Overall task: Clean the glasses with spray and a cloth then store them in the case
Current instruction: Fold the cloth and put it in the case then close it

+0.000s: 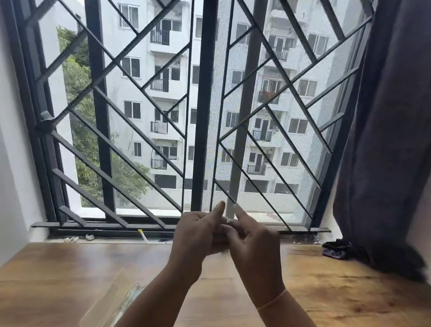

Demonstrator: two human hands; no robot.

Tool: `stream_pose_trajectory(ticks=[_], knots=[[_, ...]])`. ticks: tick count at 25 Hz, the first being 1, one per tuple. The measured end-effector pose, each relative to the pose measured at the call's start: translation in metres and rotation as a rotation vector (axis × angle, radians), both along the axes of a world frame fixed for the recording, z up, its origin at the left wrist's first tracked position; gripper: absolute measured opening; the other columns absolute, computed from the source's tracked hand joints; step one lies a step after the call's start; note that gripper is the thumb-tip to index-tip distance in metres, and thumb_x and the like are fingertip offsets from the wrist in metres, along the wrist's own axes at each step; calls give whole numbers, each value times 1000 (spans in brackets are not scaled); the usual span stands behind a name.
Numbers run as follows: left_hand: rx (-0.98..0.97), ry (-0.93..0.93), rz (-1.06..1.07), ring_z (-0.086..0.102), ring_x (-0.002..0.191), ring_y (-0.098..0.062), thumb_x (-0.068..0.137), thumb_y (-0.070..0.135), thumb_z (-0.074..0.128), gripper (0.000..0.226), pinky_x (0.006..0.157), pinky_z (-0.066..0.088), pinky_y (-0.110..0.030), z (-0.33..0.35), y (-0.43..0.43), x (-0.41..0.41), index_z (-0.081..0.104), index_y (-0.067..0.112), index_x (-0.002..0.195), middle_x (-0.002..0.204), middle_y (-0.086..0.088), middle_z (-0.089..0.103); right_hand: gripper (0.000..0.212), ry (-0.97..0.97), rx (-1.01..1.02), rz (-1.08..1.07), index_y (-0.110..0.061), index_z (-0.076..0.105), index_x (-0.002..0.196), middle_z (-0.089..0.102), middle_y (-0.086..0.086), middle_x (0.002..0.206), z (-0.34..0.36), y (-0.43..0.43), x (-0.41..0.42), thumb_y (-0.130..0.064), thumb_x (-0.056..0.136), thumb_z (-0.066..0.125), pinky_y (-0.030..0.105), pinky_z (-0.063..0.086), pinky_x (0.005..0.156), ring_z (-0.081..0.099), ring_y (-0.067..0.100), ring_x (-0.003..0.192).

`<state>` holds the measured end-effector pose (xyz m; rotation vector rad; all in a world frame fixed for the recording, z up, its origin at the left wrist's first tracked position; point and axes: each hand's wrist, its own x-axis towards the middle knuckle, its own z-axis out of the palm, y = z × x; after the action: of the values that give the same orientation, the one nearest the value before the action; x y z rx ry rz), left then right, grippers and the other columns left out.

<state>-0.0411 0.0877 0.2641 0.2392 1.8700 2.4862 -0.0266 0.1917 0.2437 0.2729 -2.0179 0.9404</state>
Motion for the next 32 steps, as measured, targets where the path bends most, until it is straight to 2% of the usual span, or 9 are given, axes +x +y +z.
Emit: stream_pose_trajectory(ticks=[2, 5, 11, 13, 16, 19, 22, 26, 32], knots=[[0, -23, -22, 69, 64, -26, 87, 33, 57, 42, 57, 56, -31, 2, -1, 2, 67, -7, 80, 75, -21, 71, 30, -38, -9, 0, -8, 68, 101, 73, 7, 71, 0, 3, 1, -8, 71, 65, 28, 48, 59, 67, 21, 64], [-28, -9, -77, 71, 72, -30, 86, 34, 57, 44, 59, 57, -31, 2, -2, 6, 67, -8, 86, 79, -21, 72, 37, -122, -72, -15, -14, 70, 106, 74, 2, 75, 3, 10, 1, -2, 71, 68, 21, 52, 67, 67, 8, 69], [-59, 87, 139, 64, 67, -24, 67, 27, 78, 25, 69, 53, -35, -15, -9, -12, 74, 5, 79, 76, -16, 72, 29, -296, -497, 166, -15, 72, 90, 73, 10, 74, 17, 28, -8, -5, 65, 81, 39, 57, 75, 68, 15, 69], [-36, 8, 162, 64, 89, -30, 64, 27, 81, 45, 84, 50, -41, -27, -8, -22, 69, 1, 99, 99, -22, 69, 27, -335, -618, 261, -17, 71, 85, 71, 21, 79, 21, 30, -10, -1, 65, 79, 40, 56, 73, 64, 21, 68], [56, -252, -110, 46, 124, -35, 57, 45, 74, 79, 106, 32, -40, -36, -7, -28, 54, -2, 118, 125, -26, 54, 24, -413, -754, 404, -11, 71, 85, 67, 23, 79, 26, 35, -12, 6, 68, 74, 34, 50, 65, 60, 23, 68], [159, -373, -383, 58, 105, -30, 45, 62, 78, 98, 94, 45, -40, -41, -8, -29, 55, 1, 118, 116, -20, 60, 21, -503, -882, 563, -4, 68, 89, 69, 16, 75, 30, 42, -15, 7, 71, 68, 31, 51, 60, 63, 24, 64], [303, -354, -406, 67, 87, -29, 70, 37, 66, 56, 79, 57, -40, -40, -9, -34, 60, -2, 111, 102, -20, 67, 25, -534, -934, 639, -3, 67, 89, 70, 13, 73, 32, 49, -21, 2, 65, 69, 29, 53, 58, 64, 21, 60], [227, -237, -322, 70, 60, -22, 79, 2, 59, 14, 47, 55, -26, -19, -10, -37, 62, -3, 91, 72, -16, 71, 24, -573, -944, 619, -6, 67, 88, 70, 11, 72, 33, 57, -29, -3, 65, 69, 32, 54, 56, 64, 21, 57], [142, -255, -235, 68, 53, -22, 85, -3, 53, 15, 43, 54, -25, -2, -13, -46, 59, -8, 97, 70, -17, 69, 6, -701, -1022, 596, -8, 60, 87, 65, 12, 74, 32, 55, -35, -9, 82, 63, 36, 56, 49, 64, 28, 56]])
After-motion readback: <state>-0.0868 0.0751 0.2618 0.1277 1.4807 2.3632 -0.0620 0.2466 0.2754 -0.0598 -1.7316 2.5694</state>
